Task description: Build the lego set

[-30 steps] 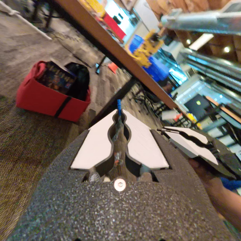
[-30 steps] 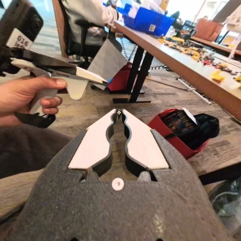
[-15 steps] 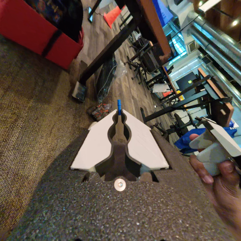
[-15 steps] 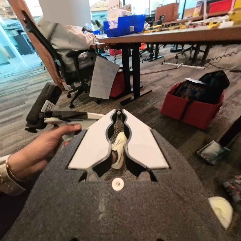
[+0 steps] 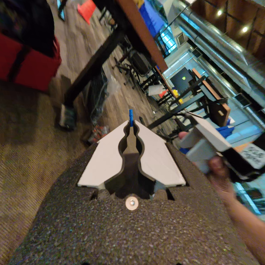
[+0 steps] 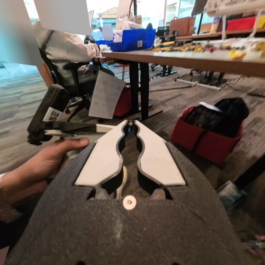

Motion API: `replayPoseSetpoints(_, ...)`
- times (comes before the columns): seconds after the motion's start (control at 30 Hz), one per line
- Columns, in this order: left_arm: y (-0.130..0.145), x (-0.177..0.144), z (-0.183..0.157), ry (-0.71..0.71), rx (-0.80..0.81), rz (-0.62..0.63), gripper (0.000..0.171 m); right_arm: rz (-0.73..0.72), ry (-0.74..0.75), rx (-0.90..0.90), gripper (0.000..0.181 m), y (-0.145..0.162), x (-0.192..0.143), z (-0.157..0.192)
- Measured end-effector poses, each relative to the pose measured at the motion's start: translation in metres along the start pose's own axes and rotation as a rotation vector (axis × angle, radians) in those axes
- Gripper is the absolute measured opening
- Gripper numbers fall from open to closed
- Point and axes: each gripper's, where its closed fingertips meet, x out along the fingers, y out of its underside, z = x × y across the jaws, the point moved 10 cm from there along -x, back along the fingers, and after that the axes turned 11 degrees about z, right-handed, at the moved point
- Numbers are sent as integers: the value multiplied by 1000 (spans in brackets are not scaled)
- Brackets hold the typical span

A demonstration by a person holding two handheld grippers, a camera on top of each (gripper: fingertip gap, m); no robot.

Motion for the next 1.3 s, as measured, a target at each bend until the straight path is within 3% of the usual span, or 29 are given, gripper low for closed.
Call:
replayPoseSetpoints(0.07, -40, 10, 11, -30, 94, -35, 3, 39, 55, -49, 7, -36, -1, -5)
replayPoseSetpoints(0.17, -98, 29, 27, -101, 195, 71, 3, 163, 137, -124, 7, -88, -11, -13)
replayPoseSetpoints(0.27, -147, 21, -9, -108, 308, 28, 3, 29, 122, -161, 7, -126, -37, -15)
replayPoseSetpoints(0.37, -173, 15, -44, -154, 452, 49, 3, -27, 159, -196, 7, -127, -38, -31)
replayPoseSetpoints(0.5, -182, 17, -49, -214, 546, 82, 3, -88, 68, -62, 7, -105, -15, -51)
replayPoseSetpoints(0.7, -141, 43, 11, -274, 408, 231, 3, -108, -128, -7, 7, -62, 33, -73)
replayPoseSetpoints(0.8, -148, 54, 33, -278, 352, 186, 3, -116, -137, -51, 7, -59, 58, -95)
replayPoseSetpoints(0.93, -215, 90, 34, -246, 437, 173, 3, -117, -91, 16, 7, -75, 90, -134)
replayPoseSetpoints(1.03, -286, 116, 23, -341, 631, 132, 4, -153, -48, 14, 7, -91, 106, -152)
replayPoseSetpoints(1.1, -328, 135, 26, -399, 706, 172, 3, -154, -10, -23, 7, -99, 119, -159)
replayPoseSetpoints(1.3, -412, 182, 66, -414, 613, 388, 3, -154, 24, -107, 7, -141, 153, -170)
